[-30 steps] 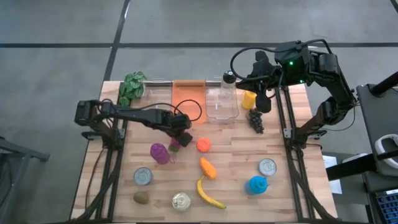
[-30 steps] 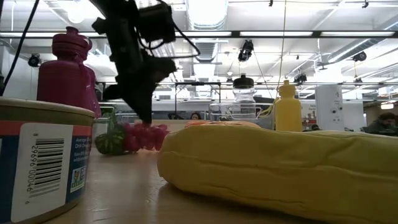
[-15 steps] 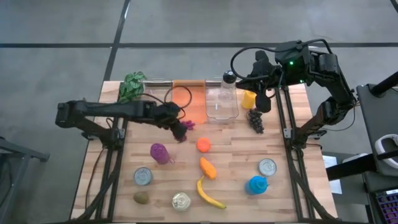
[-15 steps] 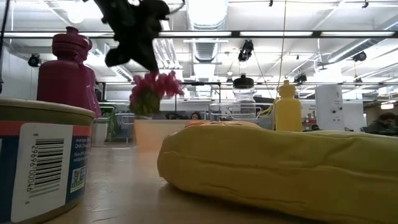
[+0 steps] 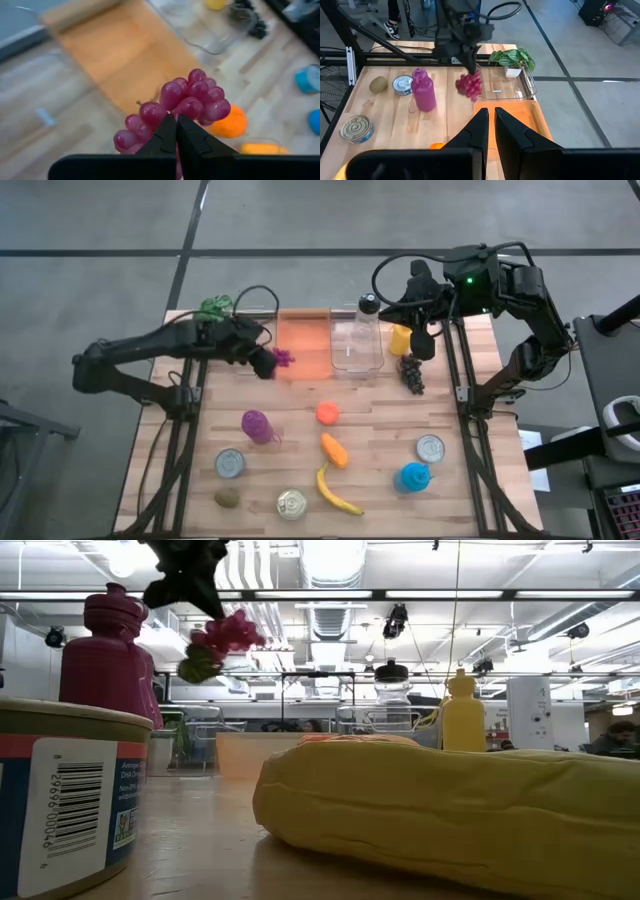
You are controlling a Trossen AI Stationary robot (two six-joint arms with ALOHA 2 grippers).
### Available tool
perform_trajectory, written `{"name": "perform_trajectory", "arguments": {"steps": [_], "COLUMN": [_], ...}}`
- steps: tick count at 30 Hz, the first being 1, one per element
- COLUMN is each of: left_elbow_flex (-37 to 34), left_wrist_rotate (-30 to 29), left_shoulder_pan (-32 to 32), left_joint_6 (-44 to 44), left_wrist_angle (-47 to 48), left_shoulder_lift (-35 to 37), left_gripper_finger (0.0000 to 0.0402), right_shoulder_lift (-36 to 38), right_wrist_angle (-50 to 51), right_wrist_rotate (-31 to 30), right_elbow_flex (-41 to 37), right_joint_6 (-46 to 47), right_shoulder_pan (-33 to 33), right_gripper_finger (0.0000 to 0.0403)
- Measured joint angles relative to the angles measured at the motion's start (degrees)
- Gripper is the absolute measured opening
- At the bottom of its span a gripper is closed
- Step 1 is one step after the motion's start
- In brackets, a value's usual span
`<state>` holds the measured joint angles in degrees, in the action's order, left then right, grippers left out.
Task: Pick & Place Food Item
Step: Put the purple grapes into the left transparent bin
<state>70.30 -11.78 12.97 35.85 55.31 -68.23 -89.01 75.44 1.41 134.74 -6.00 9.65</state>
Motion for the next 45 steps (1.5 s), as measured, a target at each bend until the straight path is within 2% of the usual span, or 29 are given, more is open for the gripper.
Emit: {"name": "perform_trajectory", "arguments": {"steps": [6, 11, 22, 30, 45], "left_elbow_flex": [5.32, 6.52, 1.08, -3.24, -3.91], "left_wrist_rotate": [-2.30, -3.71, -3.71, -3.71, -5.29], "left_shoulder_pan": [6.88, 14.12, 27.73, 31.09, 32.19], "left_joint_6": [-5.02, -9.00, -10.60, -11.94, -13.59], "left_wrist_angle": [4.68, 5.58, 4.67, 0.13, -5.00], "left_shoulder_lift": [0.04, 0.02, -3.34, -9.04, -24.07], "left_gripper_finger": [0.0000, 0.0000, 0.0000, 0.0000, 0.0000], "right_shoulder_lift": [0.00, 0.00, 0.00, 0.00, 0.00], "right_wrist_angle": [-0.89, -0.89, -0.94, -0.98, -0.96], "right_wrist_rotate": [0.00, 0.00, -0.02, -0.02, -0.02], "right_elbow_flex": [0.00, 0.00, 0.00, 0.00, 0.00], "right_joint_6": [0.00, 0.00, 0.00, 0.00, 0.97], "right_shoulder_pan": [0.00, 0.00, 0.00, 0.00, 0.00], "right_gripper_finger": [0.0027, 0.0027, 0.0027, 0.0027, 0.0027]}}
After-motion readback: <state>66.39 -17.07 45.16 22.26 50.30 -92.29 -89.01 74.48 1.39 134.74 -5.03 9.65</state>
